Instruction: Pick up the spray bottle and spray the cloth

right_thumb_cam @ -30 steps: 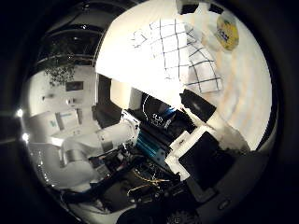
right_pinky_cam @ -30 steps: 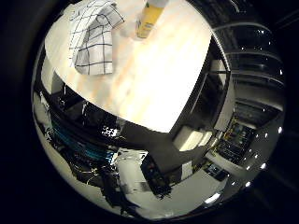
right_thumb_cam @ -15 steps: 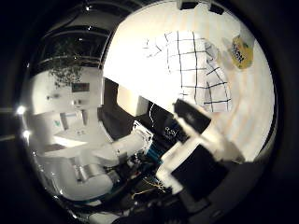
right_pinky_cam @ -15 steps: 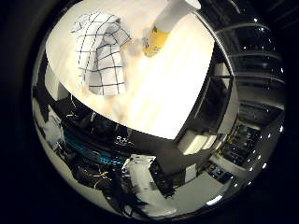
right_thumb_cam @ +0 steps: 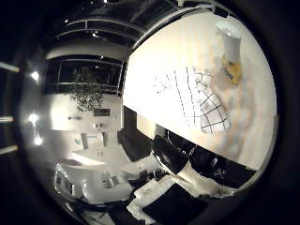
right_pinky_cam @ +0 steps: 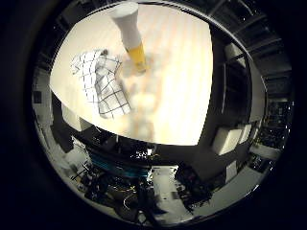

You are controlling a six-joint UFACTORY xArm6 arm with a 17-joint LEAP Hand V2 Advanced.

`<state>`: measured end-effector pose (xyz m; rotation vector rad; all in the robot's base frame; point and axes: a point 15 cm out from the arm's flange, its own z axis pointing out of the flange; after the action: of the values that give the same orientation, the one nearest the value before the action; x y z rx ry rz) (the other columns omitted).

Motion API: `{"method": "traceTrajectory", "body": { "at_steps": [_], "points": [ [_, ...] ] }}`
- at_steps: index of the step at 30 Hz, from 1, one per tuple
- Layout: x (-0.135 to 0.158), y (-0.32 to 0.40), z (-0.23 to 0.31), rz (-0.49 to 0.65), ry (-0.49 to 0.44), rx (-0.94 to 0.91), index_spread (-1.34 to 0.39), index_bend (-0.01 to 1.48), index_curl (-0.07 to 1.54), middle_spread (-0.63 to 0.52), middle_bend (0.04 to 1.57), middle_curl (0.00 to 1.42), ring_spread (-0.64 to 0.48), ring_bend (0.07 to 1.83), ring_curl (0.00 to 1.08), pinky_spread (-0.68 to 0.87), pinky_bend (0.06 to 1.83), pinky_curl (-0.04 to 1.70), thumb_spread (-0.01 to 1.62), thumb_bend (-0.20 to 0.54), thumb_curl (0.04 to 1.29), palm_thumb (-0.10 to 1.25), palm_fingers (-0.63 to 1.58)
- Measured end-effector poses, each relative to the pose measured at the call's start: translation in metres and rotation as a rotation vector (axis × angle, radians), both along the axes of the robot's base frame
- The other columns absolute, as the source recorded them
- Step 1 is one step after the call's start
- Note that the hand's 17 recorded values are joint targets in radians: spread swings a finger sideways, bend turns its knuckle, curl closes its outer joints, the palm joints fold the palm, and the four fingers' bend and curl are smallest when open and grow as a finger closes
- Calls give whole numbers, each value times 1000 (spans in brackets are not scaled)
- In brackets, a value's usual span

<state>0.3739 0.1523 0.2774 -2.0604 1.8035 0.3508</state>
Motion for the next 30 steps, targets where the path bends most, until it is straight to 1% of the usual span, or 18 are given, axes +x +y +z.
{"method": "traceTrajectory", "body": {
  "at_steps": [6, 10, 13, 16, 21, 26, 30],
  "points": [
    [-33, -45, -28, -102, 13, 69, -191, 154, 250, 190, 217, 347, 238, 333, 270, 433, 460, 315, 1135, -19, 330, 559, 28],
    [-43, -74, -44, -165, -8, 124, -187, 151, 254, 203, 202, 342, 251, 326, 268, 430, 458, 314, 1133, -21, 331, 558, 18],
    [-51, -94, -61, -219, -7, 166, -180, 148, 253, 207, 199, 340, 253, 327, 268, 429, 461, 314, 1133, -21, 332, 558, 16],
    [-52, -116, -76, -279, -5, 198, -179, 148, 252, 214, 199, 338, 254, 326, 269, 434, 472, 316, 1127, -20, 333, 567, 17],
    [-52, -135, -104, -350, 38, 262, -178, 149, 253, 216, 198, 337, 254, 331, 269, 436, 476, 315, 1125, -21, 332, 572, 15],
    [-52, -143, -128, -406, 79, 330, -172, 150, 252, 217, 197, 335, 254, 335, 269, 436, 482, 315, 1123, -19, 334, 579, 10],
    [-53, -144, -139, -413, 92, 357, -168, 144, 249, 225, 188, 325, 255, 348, 273, 430, 492, 316, 1124, -21, 335, 590, -13]
  ]
}}
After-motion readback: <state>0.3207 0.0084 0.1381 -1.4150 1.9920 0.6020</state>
